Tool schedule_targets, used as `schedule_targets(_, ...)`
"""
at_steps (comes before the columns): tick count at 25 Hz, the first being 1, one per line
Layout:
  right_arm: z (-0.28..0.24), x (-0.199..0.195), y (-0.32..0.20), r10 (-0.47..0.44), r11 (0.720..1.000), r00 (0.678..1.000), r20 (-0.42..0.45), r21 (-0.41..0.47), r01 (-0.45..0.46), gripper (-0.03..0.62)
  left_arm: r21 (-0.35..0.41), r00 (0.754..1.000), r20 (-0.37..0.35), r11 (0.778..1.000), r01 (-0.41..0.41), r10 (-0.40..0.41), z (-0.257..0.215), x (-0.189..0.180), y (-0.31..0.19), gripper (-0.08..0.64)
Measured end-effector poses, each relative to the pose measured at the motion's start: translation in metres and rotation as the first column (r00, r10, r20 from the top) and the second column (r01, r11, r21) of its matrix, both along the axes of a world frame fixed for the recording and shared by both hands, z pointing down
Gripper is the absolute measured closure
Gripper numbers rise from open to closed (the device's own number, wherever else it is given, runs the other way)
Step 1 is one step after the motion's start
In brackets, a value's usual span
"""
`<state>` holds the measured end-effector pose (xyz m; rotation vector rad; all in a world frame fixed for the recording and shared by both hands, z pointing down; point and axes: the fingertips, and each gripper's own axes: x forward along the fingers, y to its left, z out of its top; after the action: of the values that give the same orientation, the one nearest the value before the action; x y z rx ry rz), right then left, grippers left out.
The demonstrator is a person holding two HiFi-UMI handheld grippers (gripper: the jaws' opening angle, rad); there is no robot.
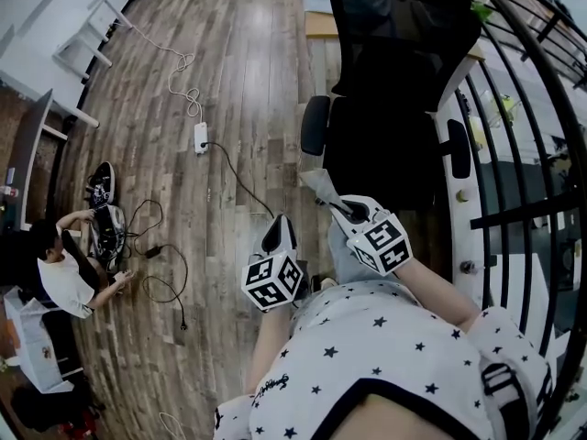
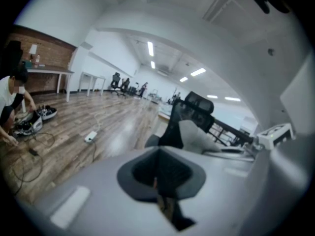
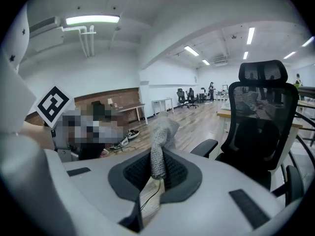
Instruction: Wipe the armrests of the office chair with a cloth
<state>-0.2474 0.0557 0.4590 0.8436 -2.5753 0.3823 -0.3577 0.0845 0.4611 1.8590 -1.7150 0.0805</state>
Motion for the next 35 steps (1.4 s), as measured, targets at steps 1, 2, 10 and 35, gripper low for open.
schedule_targets(1, -0.001, 0.001, 0.003, 0.002, 1.000, 1.000, 0.005, -0.001, -0.002, 0.558, 0.001, 1.000, 0.001, 1.000, 0.000, 0.000, 0.000, 0.000, 0.002, 0.554)
schedule_targets(2, -0.002, 0.001, 0.005, 0.004, 1.000, 1.000, 0.011, -0.003, -0.004, 0.558, 0.001, 1.000, 0.003, 1.000, 0.000, 0.000, -0.001, 0.000, 0.004, 0.554)
schedule_targets(10, -0.008, -0.001, 0.015, -0.005, 1.000, 0.999, 0.042, 0.011, 0.005, 0.558, 0.009, 1.000, 0.016, 1.000, 0.007, -0.008, -0.001, 0.000, 0.014, 0.554)
schedule_targets(35, -0.025, -0.003, 0.019, -0.003, 0.999, 0.996, 0.092, 0.044, -0.001, 0.560, 0.021, 1.000, 0.023, 1.000, 0.011, -0.012, -0.007, 0.005, 0.016, 0.554)
